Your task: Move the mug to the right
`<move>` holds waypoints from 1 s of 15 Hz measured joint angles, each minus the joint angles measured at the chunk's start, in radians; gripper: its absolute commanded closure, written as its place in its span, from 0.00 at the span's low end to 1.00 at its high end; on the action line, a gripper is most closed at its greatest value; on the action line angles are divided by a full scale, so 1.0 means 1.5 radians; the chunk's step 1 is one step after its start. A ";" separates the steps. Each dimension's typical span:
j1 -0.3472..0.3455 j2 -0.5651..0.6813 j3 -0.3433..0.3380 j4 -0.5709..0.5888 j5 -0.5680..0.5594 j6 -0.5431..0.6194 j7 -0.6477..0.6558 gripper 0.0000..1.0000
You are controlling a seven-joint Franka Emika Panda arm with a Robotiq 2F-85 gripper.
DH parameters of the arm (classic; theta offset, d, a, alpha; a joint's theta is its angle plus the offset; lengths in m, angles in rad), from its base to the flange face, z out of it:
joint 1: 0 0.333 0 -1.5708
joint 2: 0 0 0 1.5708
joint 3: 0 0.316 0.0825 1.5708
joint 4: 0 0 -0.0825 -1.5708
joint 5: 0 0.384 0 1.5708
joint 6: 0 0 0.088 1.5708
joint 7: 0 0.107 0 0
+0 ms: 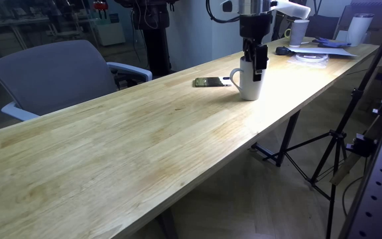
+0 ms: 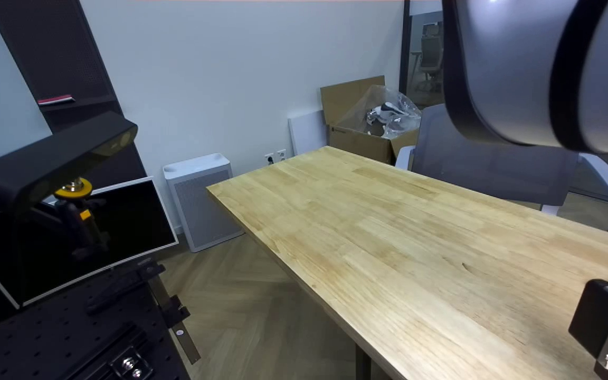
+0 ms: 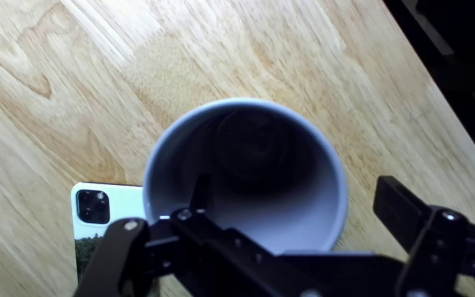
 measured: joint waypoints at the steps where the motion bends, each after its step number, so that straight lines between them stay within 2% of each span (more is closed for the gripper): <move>1: 0.001 0.000 -0.001 0.005 -0.002 -0.009 0.011 0.00; 10: 0.008 -0.002 -0.001 0.037 -0.020 -0.068 0.096 0.00; 15: 0.028 -0.036 -0.002 0.035 -0.048 -0.104 0.167 0.00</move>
